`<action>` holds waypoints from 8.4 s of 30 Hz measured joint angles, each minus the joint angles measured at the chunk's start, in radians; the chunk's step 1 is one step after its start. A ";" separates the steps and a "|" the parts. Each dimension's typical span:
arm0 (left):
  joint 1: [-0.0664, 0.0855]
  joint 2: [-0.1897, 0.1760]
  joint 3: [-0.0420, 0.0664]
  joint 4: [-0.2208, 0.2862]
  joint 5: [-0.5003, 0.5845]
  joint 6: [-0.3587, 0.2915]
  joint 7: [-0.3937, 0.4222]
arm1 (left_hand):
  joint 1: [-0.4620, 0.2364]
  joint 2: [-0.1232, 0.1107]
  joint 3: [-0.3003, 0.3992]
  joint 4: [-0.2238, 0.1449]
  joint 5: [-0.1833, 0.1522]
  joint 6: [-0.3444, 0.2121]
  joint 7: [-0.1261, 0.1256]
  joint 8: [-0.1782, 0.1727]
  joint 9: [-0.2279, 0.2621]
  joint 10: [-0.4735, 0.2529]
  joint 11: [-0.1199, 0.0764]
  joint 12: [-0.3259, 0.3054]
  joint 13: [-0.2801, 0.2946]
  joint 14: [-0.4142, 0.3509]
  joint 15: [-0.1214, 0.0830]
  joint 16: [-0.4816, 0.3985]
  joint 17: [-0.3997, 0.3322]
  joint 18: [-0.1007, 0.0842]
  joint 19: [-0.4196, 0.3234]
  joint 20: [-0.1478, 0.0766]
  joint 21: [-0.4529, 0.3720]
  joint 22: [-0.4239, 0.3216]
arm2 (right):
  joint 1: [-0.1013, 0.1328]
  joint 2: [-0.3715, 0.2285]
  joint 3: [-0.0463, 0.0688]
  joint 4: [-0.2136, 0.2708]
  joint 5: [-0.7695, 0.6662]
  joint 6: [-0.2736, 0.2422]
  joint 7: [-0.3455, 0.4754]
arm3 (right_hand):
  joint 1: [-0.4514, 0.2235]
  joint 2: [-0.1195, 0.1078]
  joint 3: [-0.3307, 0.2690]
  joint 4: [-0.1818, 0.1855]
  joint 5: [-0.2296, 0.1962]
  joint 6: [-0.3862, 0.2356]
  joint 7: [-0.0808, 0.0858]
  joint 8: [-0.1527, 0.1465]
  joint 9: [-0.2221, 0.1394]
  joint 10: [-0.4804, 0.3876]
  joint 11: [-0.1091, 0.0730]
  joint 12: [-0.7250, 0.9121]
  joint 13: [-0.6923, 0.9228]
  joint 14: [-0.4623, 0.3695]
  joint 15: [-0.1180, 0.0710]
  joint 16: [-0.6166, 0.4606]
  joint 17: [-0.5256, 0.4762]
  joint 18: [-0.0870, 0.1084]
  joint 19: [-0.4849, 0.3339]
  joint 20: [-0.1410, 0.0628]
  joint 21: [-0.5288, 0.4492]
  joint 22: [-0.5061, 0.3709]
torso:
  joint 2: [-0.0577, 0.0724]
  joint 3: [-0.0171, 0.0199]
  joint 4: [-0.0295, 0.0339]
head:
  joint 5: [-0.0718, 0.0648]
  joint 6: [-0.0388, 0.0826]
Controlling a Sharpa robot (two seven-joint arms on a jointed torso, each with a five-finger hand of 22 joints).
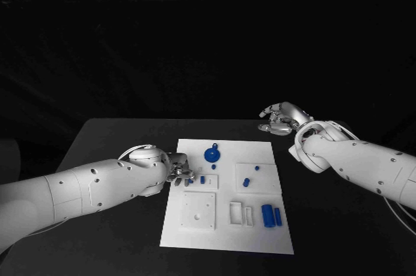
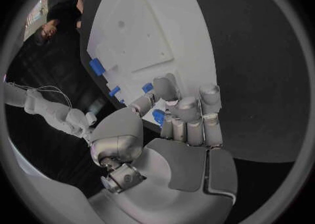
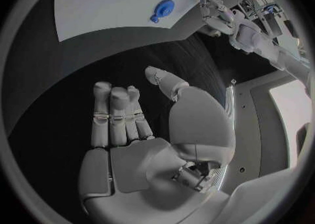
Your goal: Assemble the parts on the task board
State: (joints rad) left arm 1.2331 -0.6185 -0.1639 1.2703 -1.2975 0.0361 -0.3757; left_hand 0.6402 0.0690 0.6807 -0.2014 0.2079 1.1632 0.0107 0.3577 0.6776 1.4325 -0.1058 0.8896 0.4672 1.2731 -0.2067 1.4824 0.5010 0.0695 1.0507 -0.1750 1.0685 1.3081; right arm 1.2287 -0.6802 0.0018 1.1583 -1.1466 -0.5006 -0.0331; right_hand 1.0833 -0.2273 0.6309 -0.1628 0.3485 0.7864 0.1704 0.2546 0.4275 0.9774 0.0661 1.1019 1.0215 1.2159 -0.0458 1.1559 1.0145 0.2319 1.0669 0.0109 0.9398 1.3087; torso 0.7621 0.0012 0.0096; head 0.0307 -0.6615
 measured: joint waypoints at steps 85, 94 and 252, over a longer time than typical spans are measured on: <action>0.011 -0.050 0.086 0.008 0.319 -0.097 0.088 | 0.263 -0.198 0.035 -0.002 -0.124 -0.281 0.118 -0.024 -0.011 -0.287 0.118 -0.226 -0.133 -0.262 0.132 -0.261 -0.113 -0.031 -0.238 0.074 -0.183 -0.048 | -0.004 -0.005 0.000 -0.003 0.002 0.001 0.001 | -0.005 0.005 -0.008 0.003 0.028 -0.004 0.002 0.000 -0.001 0.000 0.000 0.004 -0.008 0.000 0.000 0.000 -0.002 0.000 0.002 -0.001 0.000 0.000 | 0.000 0.0006 -0.0004 | -0.018 0.015; 0.011 -0.003 0.085 -0.015 0.293 -0.223 0.296 | 0.513 -0.222 0.029 -0.086 -0.118 -0.311 0.142 0.005 -0.056 -0.338 0.152 -0.350 -0.211 -0.295 0.167 -0.292 -0.137 -0.032 -0.266 0.087 -0.223 -0.047 | -0.004 -0.003 0.000 -0.003 0.002 0.001 0.002 | -0.005 0.005 -0.008 0.003 0.028 -0.003 0.001 0.000 -0.001 0.000 0.000 0.004 -0.009 0.000 0.000 0.000 -0.002 0.000 0.002 -0.001 0.000 0.000 | 0.000 -0.0001 0.0007 | -0.020 0.021; -0.046 0.218 0.021 -0.268 -0.066 -0.272 0.397 | 0.548 -0.154 -0.023 -0.076 -0.145 -0.139 0.093 -0.026 -0.156 -0.203 0.154 -0.627 -0.306 -0.137 0.142 -0.081 -0.104 -0.009 -0.107 0.039 -0.105 0.000 | -0.004 0.022 0.000 -0.003 0.004 0.003 0.009 | -0.005 0.005 -0.011 0.000 0.031 0.001 -0.002 0.000 -0.001 0.000 0.000 0.011 -0.016 0.000 0.000 0.004 -0.003 0.000 0.003 0.000 0.000 0.000 | -0.001 0.0006 0.0007 | -0.034 0.015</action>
State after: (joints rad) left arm 1.1868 -0.4004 -0.1425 1.0020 -1.3639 -0.2355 0.0211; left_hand 1.1881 -0.0852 0.6579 -0.2769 0.0627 1.0240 0.1034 0.3318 0.5218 1.2293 0.0481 0.2623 0.1617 1.1359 -0.0649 1.4011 0.3971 0.0600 0.9438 -0.1357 0.9639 1.3079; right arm 1.2244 -0.6578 0.0019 1.1554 -1.1428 -0.4973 -0.0243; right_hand 1.0783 -0.2223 0.6197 -0.1627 0.3795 0.7879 0.1686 0.2546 0.4267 0.9775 0.0661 1.1128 1.0057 1.2159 -0.0457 1.1595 1.0111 0.2320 1.0702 0.0113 0.9398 1.3086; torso 0.7610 0.0017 0.0103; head -0.0035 -0.6463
